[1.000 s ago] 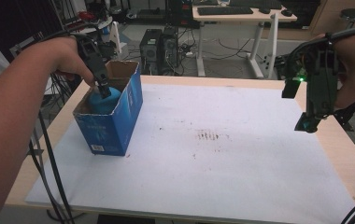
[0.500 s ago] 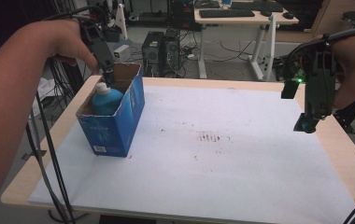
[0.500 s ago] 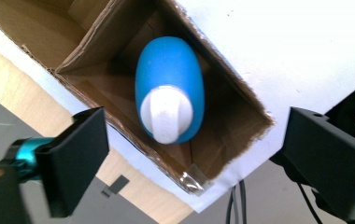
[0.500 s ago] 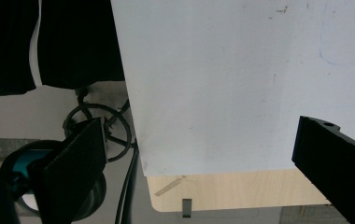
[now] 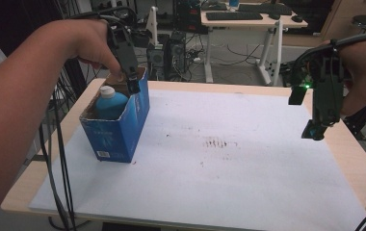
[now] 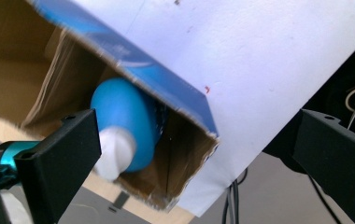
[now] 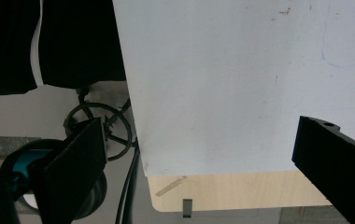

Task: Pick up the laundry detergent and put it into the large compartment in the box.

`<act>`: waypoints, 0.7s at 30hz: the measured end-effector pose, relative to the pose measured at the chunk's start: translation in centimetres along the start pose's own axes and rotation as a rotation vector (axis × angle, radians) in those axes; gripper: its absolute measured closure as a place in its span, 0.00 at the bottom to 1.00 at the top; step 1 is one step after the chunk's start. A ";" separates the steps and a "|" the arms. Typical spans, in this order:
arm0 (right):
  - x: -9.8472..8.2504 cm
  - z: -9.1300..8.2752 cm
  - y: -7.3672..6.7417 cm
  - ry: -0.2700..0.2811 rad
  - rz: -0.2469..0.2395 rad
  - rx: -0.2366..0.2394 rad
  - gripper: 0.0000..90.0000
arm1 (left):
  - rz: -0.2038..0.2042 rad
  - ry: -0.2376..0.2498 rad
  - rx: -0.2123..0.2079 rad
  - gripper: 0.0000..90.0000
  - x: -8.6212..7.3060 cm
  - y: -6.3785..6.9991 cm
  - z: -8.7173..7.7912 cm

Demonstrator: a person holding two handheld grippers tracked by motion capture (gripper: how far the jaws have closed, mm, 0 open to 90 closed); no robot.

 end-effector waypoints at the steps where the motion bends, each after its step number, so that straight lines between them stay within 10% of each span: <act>1: 0.0 0.0 0.0 -0.002 0.002 0.003 0.02 | 0.020 0.003 -0.009 0.02 0.2 0.4 0.1; 21: 0.3 -0.1 0.1 -0.003 0.015 0.004 0.02 | 0.233 -0.025 -0.118 0.02 3.2 3.6 5.8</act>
Point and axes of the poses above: each handheld gripper's, and its own axes: z roughly forward along the jaws, x roughly out of its top, y roughly to its right, the point moved 6 cm from there along z, roughly forward along the jaws, and after that the axes turned 13 degrees about y, right-handed, at the moved point
